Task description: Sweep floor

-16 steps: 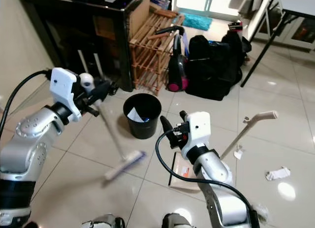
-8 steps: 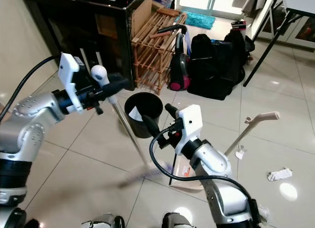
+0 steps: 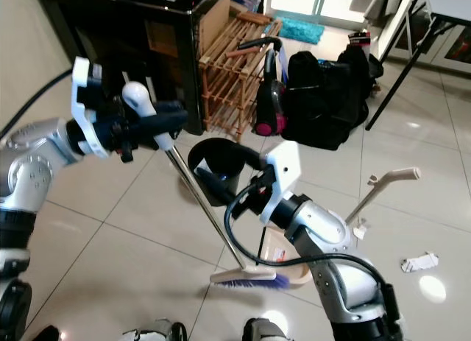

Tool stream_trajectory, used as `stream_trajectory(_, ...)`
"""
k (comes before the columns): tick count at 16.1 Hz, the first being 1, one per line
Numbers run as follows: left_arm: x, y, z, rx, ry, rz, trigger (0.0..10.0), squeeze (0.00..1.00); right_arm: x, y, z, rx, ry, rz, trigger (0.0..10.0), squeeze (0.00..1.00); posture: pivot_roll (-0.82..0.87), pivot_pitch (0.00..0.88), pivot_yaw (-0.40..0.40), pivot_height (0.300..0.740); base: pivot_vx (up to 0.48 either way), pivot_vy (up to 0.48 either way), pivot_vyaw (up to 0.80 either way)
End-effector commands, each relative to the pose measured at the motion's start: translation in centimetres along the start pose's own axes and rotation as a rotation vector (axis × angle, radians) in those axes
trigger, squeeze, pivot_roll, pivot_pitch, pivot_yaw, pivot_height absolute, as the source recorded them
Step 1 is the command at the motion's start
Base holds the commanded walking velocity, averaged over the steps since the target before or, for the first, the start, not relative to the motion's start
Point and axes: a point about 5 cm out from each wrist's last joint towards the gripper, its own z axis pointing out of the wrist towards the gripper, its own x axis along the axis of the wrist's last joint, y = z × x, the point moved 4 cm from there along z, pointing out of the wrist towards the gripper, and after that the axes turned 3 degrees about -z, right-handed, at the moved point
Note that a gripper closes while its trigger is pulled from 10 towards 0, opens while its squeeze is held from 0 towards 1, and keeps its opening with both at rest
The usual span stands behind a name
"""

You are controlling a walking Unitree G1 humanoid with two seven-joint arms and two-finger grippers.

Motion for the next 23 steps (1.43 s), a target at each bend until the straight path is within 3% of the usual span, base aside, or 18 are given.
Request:
stream_trajectory(1,1.3,0.4,0.3,-0.054,0.039,0.026,10.0,0.00,0.5,-0.6,0.3,0.041,0.005,-0.007,10.0,1.00,-0.03,0.069,0.021,0.740,0.000,0.000,0.00)
stream_trajectory(6,1.7,0.7,1.0,-0.120,0.047,0.034,10.0,0.00,1.2,0.0,2.7,0.018,-0.032,-0.110,10.0,1.00,-0.03,0.053,0.030,0.740,0.000,0.000,0.00)
stream_trajectory(7,1.7,0.7,1.2,-0.125,0.051,0.039,10.0,0.00,1.3,0.1,3.1,0.007,-0.036,-0.121,10.0,0.00,-0.03,0.052,0.030,0.740,0.000,0.000,0.00)
stream_trajectory(17,1.2,0.9,2.3,-0.158,0.041,0.065,10.0,0.00,0.6,-0.7,5.9,0.056,-0.078,-0.098,10.0,0.00,-0.02,0.050,0.030,0.740,0.000,0.000,0.00)
stream_trajectory(18,1.3,0.9,2.4,-0.159,0.043,0.068,10.0,0.00,0.6,-0.6,5.9,0.058,-0.077,-0.094,2.6,0.00,-0.02,0.051,0.028,0.740,0.000,0.000,0.00)
stream_trajectory(20,1.3,0.9,2.4,-0.154,0.047,0.071,10.0,0.00,0.6,-0.7,6.0,0.064,-0.076,-0.090,1.3,0.00,-0.02,0.051,0.027,0.740,0.000,0.000,0.00)
stream_trajectory(21,1.3,0.8,2.4,-0.151,0.050,0.074,10.0,0.00,0.6,-0.7,6.0,0.068,-0.075,-0.089,1.3,0.00,-0.02,0.052,0.027,0.740,0.000,0.000,0.00)
stream_trajectory(22,1.4,0.8,2.5,-0.149,0.052,0.076,10.0,0.00,0.6,-0.7,6.1,0.074,-0.070,-0.085,0.0,0.00,-0.02,0.054,0.027,0.740,0.000,0.000,0.00)
stream_trajectory(23,1.4,0.7,2.5,-0.149,0.053,0.076,10.0,0.00,0.7,-0.8,6.1,0.077,-0.068,-0.082,0.0,0.00,-0.02,0.054,0.027,0.740,0.000,0.000,0.00)
